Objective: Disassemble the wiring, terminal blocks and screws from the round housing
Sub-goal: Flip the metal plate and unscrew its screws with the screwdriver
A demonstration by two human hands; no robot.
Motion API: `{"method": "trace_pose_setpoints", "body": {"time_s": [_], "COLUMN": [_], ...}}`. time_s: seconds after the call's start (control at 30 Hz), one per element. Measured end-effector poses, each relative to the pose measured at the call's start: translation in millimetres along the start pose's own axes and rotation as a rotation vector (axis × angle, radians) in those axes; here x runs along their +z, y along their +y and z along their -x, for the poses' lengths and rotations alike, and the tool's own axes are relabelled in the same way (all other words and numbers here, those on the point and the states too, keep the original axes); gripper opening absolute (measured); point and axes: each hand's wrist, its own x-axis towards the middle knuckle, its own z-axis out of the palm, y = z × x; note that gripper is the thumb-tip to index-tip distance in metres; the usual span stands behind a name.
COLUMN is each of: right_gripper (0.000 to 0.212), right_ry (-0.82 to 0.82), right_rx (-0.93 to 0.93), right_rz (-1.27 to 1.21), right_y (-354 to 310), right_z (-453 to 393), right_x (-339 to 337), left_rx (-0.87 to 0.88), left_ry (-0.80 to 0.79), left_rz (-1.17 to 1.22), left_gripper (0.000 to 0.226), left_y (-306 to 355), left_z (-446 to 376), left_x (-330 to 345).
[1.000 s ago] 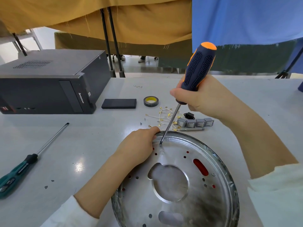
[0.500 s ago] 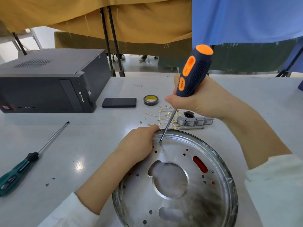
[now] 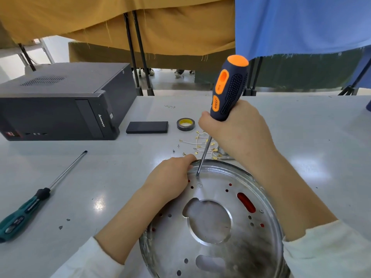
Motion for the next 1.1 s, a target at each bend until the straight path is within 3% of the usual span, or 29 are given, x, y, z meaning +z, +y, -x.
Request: {"method": "trace_pose_setpoints", "body": {"time_s": [0.23, 0.3, 0.43, 0.57, 0.67, 0.8, 0.97, 1.03, 1.1], "right_gripper": [0.028, 0.028, 0.03, 0.053, 0.042, 0.038, 0.038, 0.036, 0.026], "right_ry": [-0.557, -0.554, -0.361, -0.095, -0.012, -0.187, -0.622, -0.64, -0.543], "right_rx": [-0.215, -0.219, -0.109, 0.022, 0.049, -0.055, -0.205, -0.216, -0.2], "right_rz": [-0.331, -0.317, -0.187, -0.034, -0.009, -0.132, -0.352, -0.354, -0.283], "right_y": [1, 2, 7, 4, 2, 2, 5, 8, 8], "right_z": [-15, -16, -15, -4, -2, -11, -26, -30, -30], "right_x": [-20, -21, -20, -12, -8, -15, -34, -36, -34], "left_rx": [-0.006, -0.007, -0.01, -0.011, -0.004, 0.005, -0.008, -0.011, -0.016], "left_ry": [-0.013, -0.013, -0.005, 0.003, 0.011, 0.006, -0.016, -0.017, -0.013], "left_rz": [-0.006, 0.003, 0.018, 0.014, 0.005, -0.003, -0.002, -0.002, 0.0], "left_gripper": [0.03, 0.031, 0.031, 0.031, 0.03, 0.03, 0.028, 0.026, 0.026], "left_y": [-1, -1, -1, -3, -3, -3, -3, -3, -3], "left_z": [-2, -2, -2, -2, -2, -2, -3, -3, -3], "left_x": [0, 0, 2, 3, 4, 3, 2, 2, 3]}}
